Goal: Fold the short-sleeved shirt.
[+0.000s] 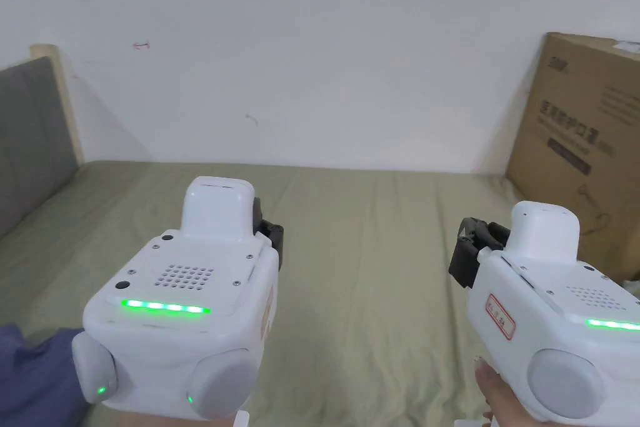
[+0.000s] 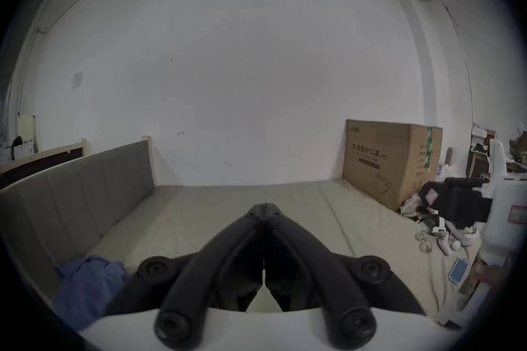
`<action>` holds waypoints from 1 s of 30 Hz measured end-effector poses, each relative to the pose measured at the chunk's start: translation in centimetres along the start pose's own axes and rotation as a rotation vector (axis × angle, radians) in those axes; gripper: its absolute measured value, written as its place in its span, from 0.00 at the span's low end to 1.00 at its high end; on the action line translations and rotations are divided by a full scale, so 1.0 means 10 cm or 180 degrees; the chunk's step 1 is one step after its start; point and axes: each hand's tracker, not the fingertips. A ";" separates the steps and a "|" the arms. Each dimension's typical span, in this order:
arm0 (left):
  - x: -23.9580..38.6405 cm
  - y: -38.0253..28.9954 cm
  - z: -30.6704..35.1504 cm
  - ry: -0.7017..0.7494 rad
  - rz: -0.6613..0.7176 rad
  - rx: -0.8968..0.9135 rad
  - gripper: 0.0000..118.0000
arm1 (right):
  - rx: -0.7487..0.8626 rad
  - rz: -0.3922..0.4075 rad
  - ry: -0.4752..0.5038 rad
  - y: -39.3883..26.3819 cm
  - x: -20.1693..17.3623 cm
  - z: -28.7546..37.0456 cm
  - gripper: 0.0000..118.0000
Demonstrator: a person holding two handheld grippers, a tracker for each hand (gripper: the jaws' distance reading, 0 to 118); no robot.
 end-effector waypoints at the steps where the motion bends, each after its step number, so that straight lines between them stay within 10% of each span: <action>1: -0.12 -0.03 0.04 0.0098 -0.0039 -0.0052 0.00 | 0.0011 0.0040 0.0084 -0.02 -0.14 -0.03 0.01; 14: -2.28 -0.37 1.35 0.1786 0.0558 -0.0207 0.00 | -0.0405 0.0421 0.1708 -0.46 -2.41 -0.32 0.01; 19: -2.63 -0.65 1.16 0.1524 0.0500 -0.0960 0.00 | -0.0838 0.0447 0.1932 -0.59 -2.63 -0.44 0.01; 24: -3.36 -1.42 0.49 0.0534 0.1738 -0.2602 0.00 | -0.1087 0.0634 0.1924 -0.84 -2.60 -0.58 0.01; 30: -3.73 -2.12 -0.04 0.1257 0.1402 -0.3306 0.05 | -0.1370 0.0633 0.1850 -1.08 -2.53 -0.81 0.01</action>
